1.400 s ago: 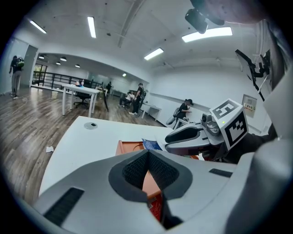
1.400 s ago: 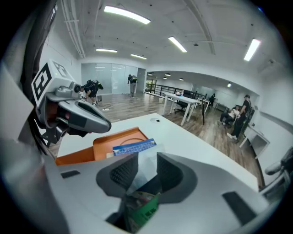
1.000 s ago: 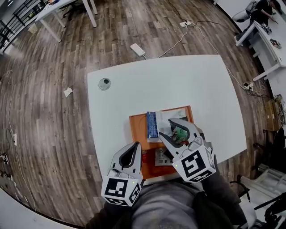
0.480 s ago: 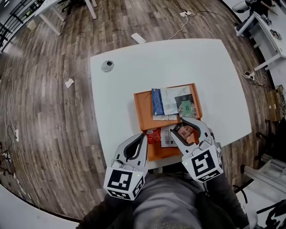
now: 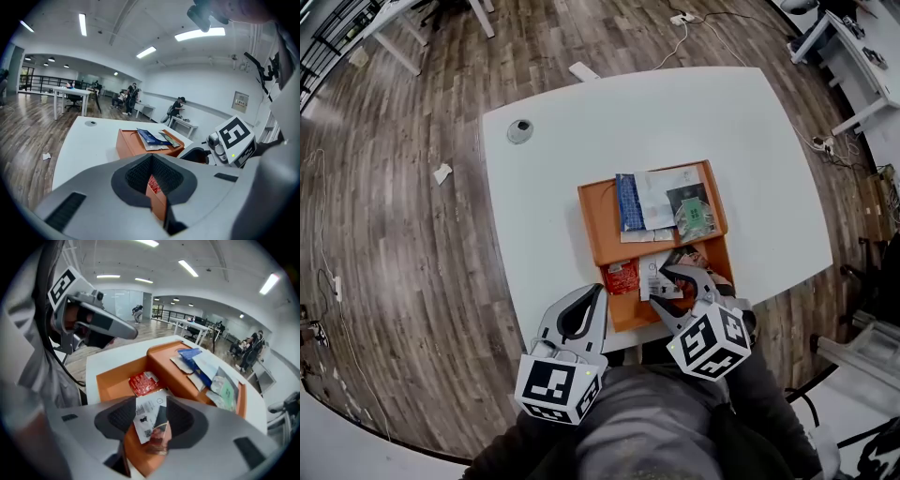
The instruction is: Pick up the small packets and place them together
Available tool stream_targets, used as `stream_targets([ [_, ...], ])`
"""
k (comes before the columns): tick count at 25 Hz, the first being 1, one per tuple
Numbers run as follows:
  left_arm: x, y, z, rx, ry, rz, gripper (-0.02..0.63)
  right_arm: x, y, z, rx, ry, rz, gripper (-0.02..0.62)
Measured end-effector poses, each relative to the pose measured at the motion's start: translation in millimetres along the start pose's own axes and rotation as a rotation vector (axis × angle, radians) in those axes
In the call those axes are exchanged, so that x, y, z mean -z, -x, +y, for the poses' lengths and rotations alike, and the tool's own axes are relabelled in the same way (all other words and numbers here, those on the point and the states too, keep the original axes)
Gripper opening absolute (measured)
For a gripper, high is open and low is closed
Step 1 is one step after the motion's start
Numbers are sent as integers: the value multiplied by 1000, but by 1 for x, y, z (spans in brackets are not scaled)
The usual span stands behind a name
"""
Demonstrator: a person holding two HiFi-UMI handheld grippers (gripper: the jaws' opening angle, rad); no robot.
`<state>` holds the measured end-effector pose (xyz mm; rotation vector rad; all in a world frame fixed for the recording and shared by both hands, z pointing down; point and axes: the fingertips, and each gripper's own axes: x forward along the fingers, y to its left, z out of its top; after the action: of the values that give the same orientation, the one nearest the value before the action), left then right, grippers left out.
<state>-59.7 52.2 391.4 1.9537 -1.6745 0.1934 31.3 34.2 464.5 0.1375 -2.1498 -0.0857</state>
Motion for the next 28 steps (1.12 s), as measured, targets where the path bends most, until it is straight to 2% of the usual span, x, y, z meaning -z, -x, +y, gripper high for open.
stream_targets([
  [3, 3, 2, 7, -18, 8, 5, 0, 16, -3, -22, 104, 11, 89, 189],
  [5, 5, 1, 9, -23, 14, 12, 0, 27, -3, -35, 131, -19, 130, 189],
  [9, 5, -6, 8, -17, 23, 21, 0, 41, -10, -34, 61, -69, 183, 189],
  [16, 7, -21, 9, -18, 35, 37, 0, 43, -19, -31, -22, -43, 249, 178],
  [19, 7, -24, 9, -16, 36, 37, 0, 41, -21, -27, -45, -57, 223, 116],
  [21, 5, -25, 9, -14, 34, 32, 0, 39, -20, -29, -29, -70, 191, 82],
  [23, 4, -24, 8, -13, 31, 26, 0, 36, -17, -32, -2, -70, 171, 17],
  [28, -3, -11, 3, 0, 11, 0, 0, 23, -4, -22, 28, -45, 145, 15],
])
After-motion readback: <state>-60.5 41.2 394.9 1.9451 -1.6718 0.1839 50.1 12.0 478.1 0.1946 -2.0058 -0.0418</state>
